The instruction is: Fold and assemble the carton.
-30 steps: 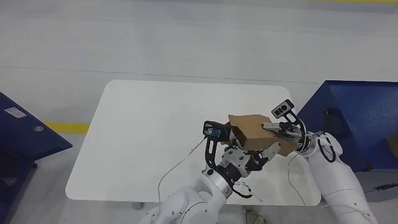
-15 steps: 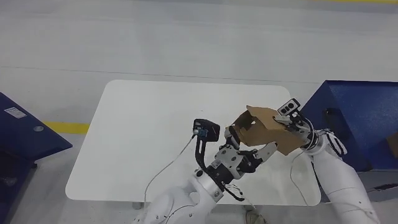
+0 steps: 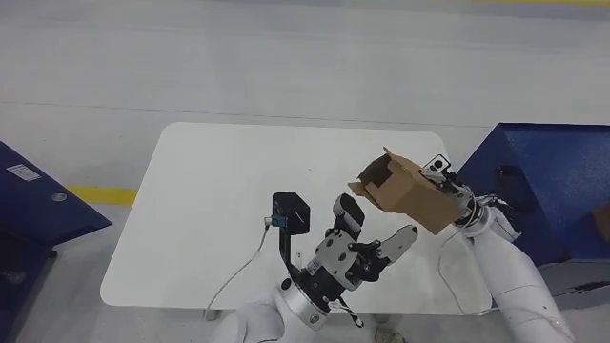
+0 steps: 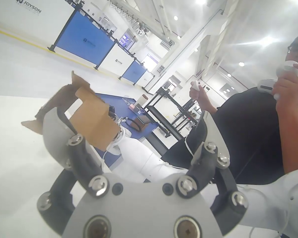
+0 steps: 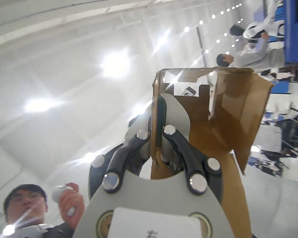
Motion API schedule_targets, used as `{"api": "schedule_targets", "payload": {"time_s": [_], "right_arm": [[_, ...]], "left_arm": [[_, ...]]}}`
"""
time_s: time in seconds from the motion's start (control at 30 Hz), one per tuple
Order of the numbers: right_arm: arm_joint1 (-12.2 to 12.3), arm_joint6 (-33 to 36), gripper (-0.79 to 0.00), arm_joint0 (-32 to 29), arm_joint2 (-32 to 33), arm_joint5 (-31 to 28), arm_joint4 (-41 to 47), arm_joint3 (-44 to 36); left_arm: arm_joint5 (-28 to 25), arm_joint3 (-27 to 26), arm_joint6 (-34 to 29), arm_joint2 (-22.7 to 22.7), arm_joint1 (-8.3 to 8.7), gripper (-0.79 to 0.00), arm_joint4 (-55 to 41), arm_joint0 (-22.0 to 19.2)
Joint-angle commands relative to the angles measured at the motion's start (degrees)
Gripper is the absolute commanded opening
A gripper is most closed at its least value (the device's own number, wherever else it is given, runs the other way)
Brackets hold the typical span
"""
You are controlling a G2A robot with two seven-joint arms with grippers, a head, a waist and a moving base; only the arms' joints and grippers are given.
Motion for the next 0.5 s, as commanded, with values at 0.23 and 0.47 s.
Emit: {"api": "schedule_targets", "payload": {"time_s": [0.23, 0.47], "right_arm": [[-1.9, -5.6, -0.785, 1.8, -2.0, 11.3, 13.2, 4.1], [-1.9, -5.6, -0.785, 1.8, -2.0, 11.3, 13.2, 4.1]], "left_arm": [[-3.8, -1.0, -1.2, -6.1, 0.40, 0.000, -11.3, 1.8], [-3.8, -1.0, -1.2, -6.1, 0.40, 0.000, -11.3, 1.8]]}}
